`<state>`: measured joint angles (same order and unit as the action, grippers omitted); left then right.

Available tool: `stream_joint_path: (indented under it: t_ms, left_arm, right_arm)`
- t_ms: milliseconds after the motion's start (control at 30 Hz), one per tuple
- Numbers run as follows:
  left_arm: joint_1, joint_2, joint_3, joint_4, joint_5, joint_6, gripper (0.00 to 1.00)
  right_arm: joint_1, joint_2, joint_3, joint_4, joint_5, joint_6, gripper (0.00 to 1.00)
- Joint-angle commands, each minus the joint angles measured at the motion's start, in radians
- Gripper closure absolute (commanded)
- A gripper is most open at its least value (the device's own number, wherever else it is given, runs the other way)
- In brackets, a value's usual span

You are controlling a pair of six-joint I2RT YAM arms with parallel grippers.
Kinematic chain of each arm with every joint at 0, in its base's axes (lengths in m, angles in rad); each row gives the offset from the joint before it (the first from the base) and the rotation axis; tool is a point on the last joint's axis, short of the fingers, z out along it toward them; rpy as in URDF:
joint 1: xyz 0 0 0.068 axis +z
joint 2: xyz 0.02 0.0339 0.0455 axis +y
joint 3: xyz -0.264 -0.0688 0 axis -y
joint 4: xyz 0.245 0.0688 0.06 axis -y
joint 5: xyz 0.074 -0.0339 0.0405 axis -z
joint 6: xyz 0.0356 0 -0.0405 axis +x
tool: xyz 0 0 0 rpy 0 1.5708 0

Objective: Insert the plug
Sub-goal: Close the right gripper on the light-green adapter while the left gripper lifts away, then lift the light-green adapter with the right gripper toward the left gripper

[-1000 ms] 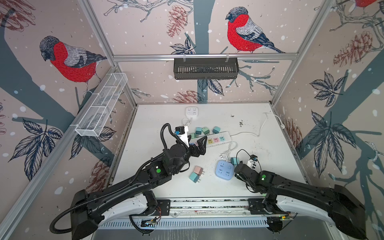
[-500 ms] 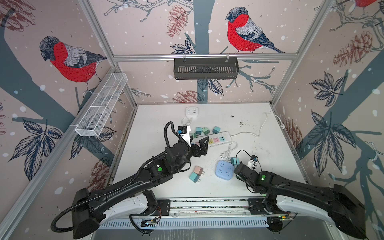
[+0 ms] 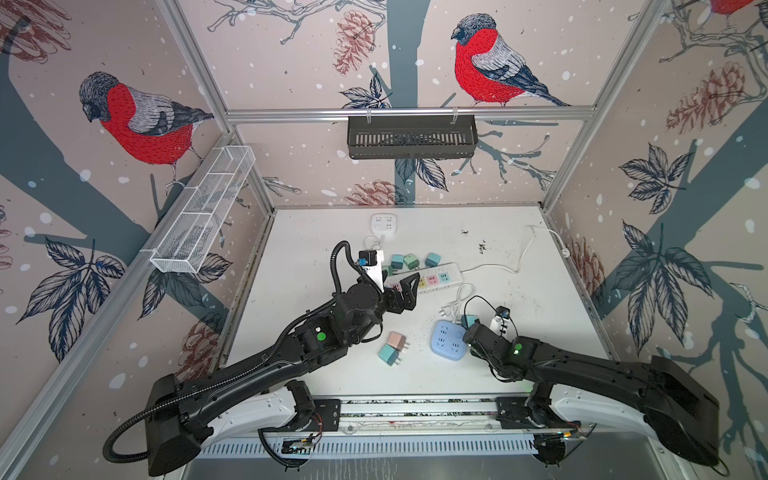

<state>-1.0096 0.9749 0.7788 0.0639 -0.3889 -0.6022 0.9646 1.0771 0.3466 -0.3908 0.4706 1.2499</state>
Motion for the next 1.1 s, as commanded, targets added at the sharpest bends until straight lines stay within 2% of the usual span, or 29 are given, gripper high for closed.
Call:
stream_joint_path:
  t_ms: [0, 67, 367, 533, 667, 767, 867, 1000, 1067]
  left_arm:
    - [0.002, -0.008, 0.009, 0.005, -0.001, 0.002, 0.03]
    - [0.002, -0.013, 0.003, 0.006, -0.004, 0.004, 0.03]
    - [0.002, -0.038, -0.027, 0.044, -0.016, -0.024, 0.03]
    - [0.003, -0.017, -0.026, 0.109, -0.032, 0.08, 0.03]
    - [0.01, 0.007, -0.054, 0.175, -0.134, 0.101, 0.03]
    - [0.036, 0.012, -0.07, 0.203, -0.056, 0.132, 0.03]
    - [0.042, 0.032, -0.014, 0.14, 0.022, 0.179, 0.03]
    - [0.043, 0.054, 0.054, 0.055, 0.015, 0.227, 0.03]
    - [0.046, 0.053, 0.064, 0.044, 0.009, 0.251, 0.03]
  right_arm:
    - [0.005, 0.018, -0.002, -0.066, -0.071, 0.011, 0.42]
    - [0.008, 0.024, 0.002, -0.069, -0.066, 0.015, 0.49]
    - [0.009, -0.008, -0.012, -0.062, -0.046, 0.022, 0.69]
    - [0.005, -0.136, -0.023, -0.072, -0.014, 0.024, 0.7]
    - [0.013, -0.286, -0.021, -0.102, 0.031, 0.001, 0.7]
    - [0.015, -0.375, -0.025, -0.092, 0.068, -0.031, 0.73]
    - [0.014, -0.438, -0.032, -0.023, 0.12, -0.09, 0.76]
    - [0.013, -0.449, -0.013, 0.154, 0.185, -0.231, 0.76]
    - [0.011, -0.431, -0.001, 0.227, 0.255, -0.291, 0.76]
